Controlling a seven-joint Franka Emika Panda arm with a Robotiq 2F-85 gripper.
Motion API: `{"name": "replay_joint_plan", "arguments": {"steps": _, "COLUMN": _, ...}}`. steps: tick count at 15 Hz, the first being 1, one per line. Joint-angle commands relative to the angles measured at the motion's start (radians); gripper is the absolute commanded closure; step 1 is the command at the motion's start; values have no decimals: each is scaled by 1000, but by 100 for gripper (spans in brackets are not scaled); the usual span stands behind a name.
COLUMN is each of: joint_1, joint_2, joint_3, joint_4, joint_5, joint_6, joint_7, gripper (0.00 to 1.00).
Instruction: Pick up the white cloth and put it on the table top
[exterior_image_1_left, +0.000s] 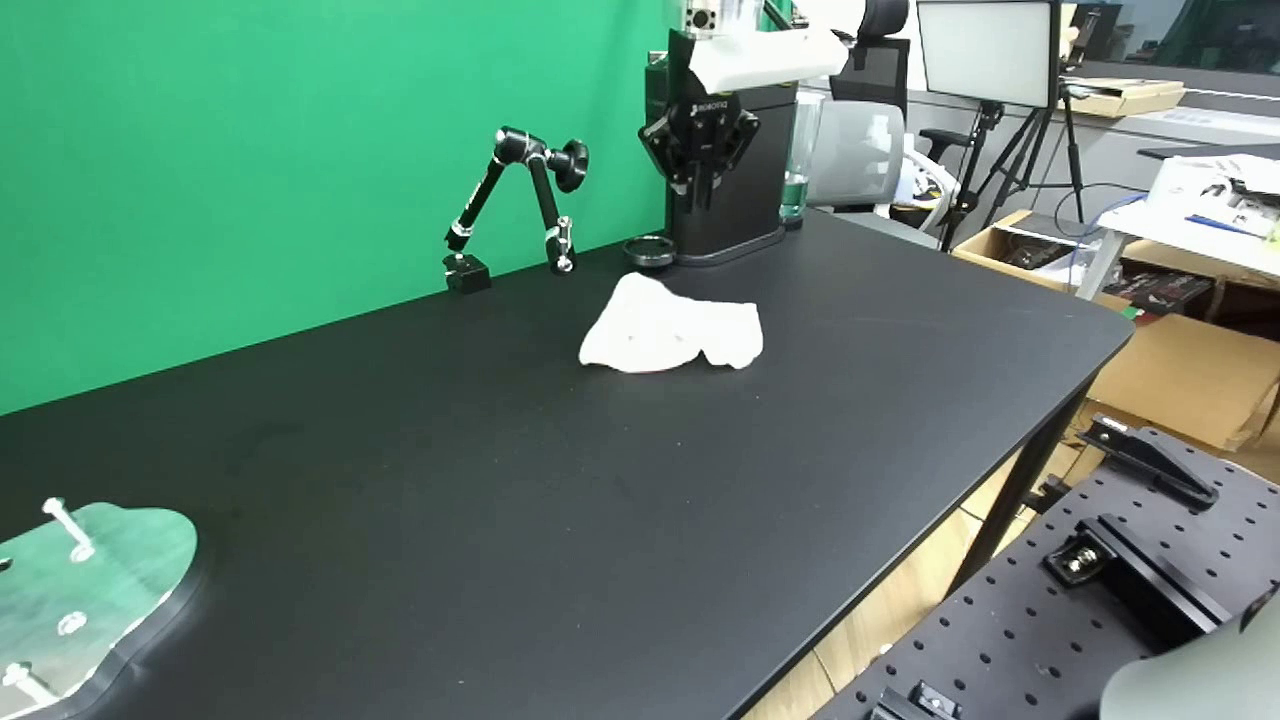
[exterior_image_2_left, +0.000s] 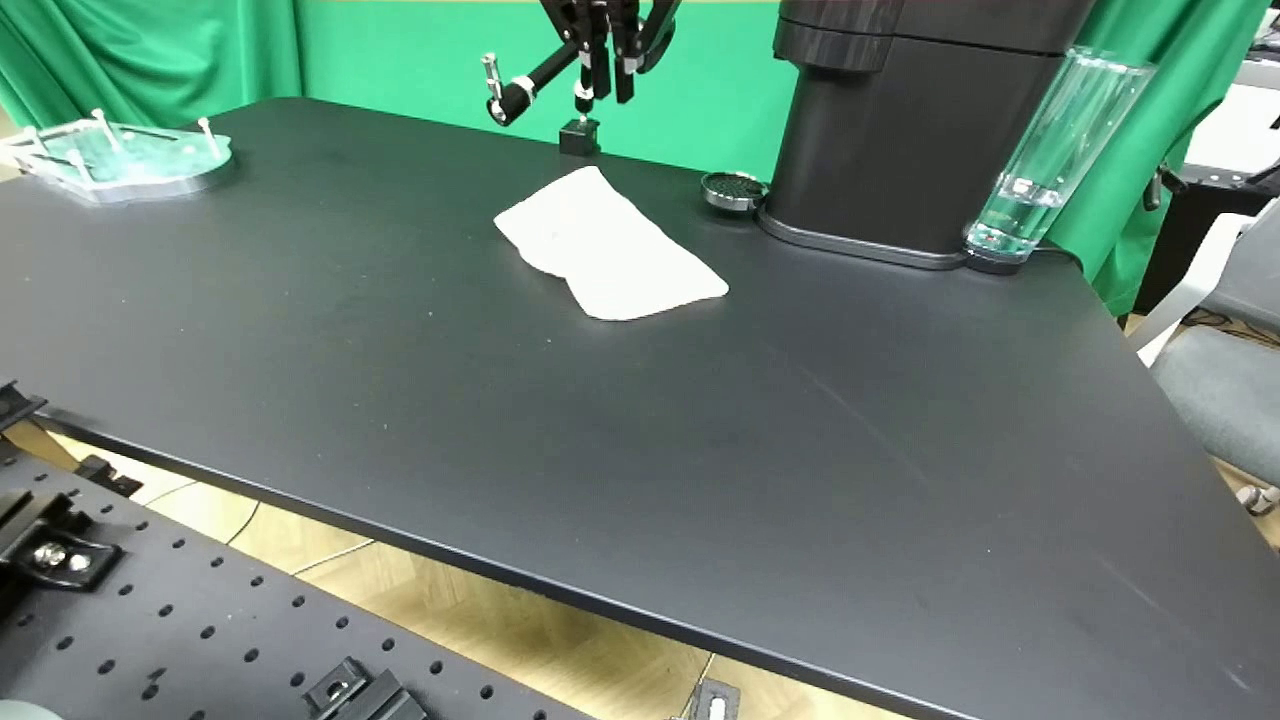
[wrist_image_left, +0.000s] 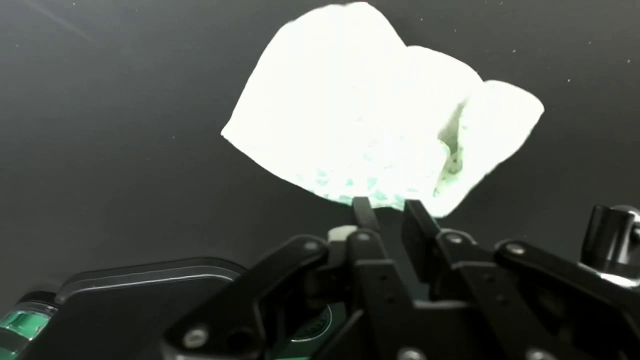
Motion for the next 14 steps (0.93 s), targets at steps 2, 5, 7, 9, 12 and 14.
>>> {"name": "replay_joint_plan", "arguments": {"steps": 2, "joint_1": 3, "joint_2": -10, "joint_3": 7, "joint_4": 1, "joint_5": -26, "joint_6": -39, "joint_7": 18, "gripper": 40}}
{"name": "replay_joint_plan", "arguments": {"steps": 5, "joint_1": 4, "joint_2": -11, "joint_3": 10, "joint_4": -1, "joint_5": -63, "joint_6": -101, "joint_7": -4, "gripper": 20}}
{"name": "replay_joint_plan", "arguments": {"steps": 7, "joint_1": 2, "joint_2": -13, "joint_3": 14, "joint_4": -3, "joint_5": -85, "joint_6": -140, "joint_7": -33, "gripper": 6}}
{"name": "replay_joint_plan", "arguments": {"steps": 9, "joint_1": 0, "joint_2": -15, "joint_3": 18, "joint_4": -3, "joint_5": -92, "joint_6": -170, "joint_7": -73, "gripper": 0}}
{"name": "replay_joint_plan", "arguments": {"steps": 12, "joint_1": -2, "joint_2": -14, "joint_3": 20, "joint_4": -1, "joint_5": -92, "joint_6": -194, "joint_7": -109, "gripper": 0}}
{"name": "replay_joint_plan", "arguments": {"steps": 14, "joint_1": -3, "joint_2": -13, "joint_3": 23, "joint_4": 2, "joint_5": -77, "joint_6": -204, "joint_7": -137, "gripper": 0}}
